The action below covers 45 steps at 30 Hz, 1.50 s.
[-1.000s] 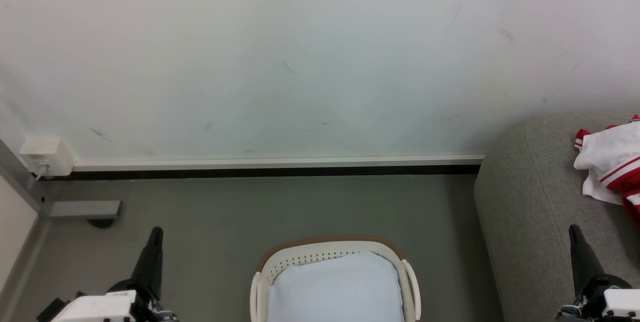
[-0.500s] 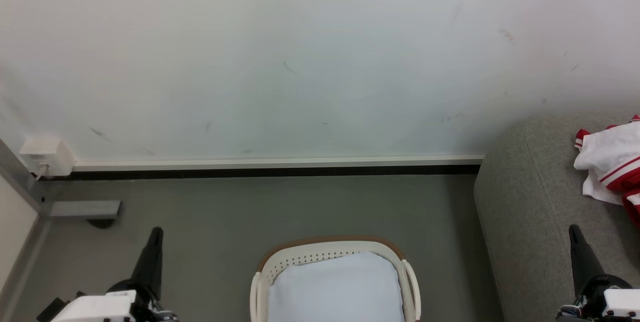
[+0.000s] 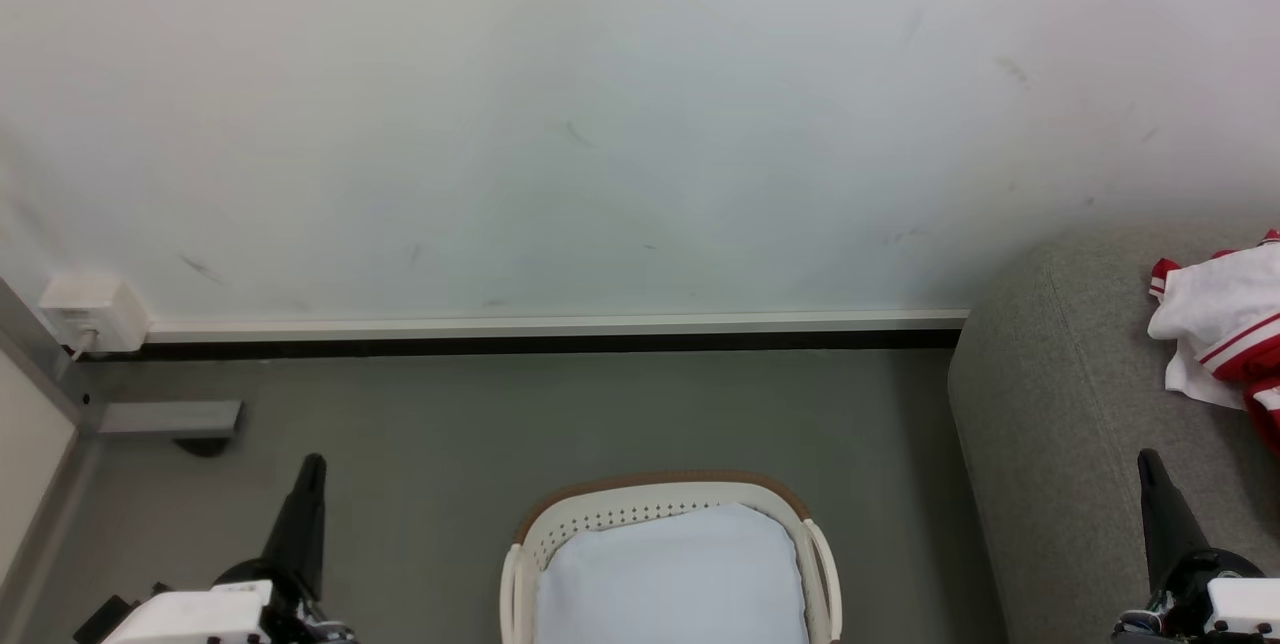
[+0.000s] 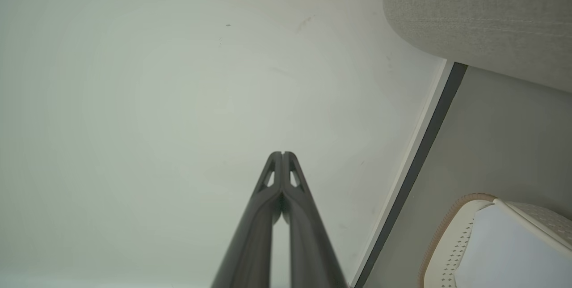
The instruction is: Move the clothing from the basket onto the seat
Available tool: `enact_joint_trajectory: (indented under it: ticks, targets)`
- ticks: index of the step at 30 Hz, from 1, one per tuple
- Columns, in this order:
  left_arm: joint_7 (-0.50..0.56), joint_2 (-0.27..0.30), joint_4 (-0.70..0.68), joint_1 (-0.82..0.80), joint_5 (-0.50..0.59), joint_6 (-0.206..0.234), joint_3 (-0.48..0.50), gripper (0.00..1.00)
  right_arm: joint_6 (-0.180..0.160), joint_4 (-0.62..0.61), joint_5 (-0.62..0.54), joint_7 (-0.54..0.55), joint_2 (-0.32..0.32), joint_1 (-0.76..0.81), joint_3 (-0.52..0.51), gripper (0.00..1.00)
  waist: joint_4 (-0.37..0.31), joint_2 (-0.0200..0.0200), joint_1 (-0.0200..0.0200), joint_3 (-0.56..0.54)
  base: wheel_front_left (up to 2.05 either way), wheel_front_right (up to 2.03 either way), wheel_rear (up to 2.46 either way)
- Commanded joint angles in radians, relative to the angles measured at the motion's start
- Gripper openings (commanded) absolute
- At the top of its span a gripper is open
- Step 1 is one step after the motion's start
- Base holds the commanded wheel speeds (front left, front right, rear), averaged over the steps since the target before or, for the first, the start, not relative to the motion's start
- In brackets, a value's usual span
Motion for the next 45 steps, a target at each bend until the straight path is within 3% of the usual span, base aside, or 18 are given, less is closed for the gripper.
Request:
enact_joint_trajectory:
  ticks: [1, 45]
  targets:
    - [0.005, 0.007, -0.004, -0.006, -0.012, -0.002, 0.001, 0.00, -0.002, -0.004, 0.000, 0.005, 0.000, -0.004, -0.003, 0.00, 0.000, 0.0000, 0.0000, 0.000, 0.00, 0.00, 0.00]
    - [0.005, 0.007, -0.004, -0.006, -0.012, -0.002, 0.001, 0.00, -0.002, -0.004, 0.000, 0.005, 0.000, -0.004, -0.003, 0.00, 0.000, 0.0000, 0.0000, 0.000, 0.00, 0.00, 0.00]
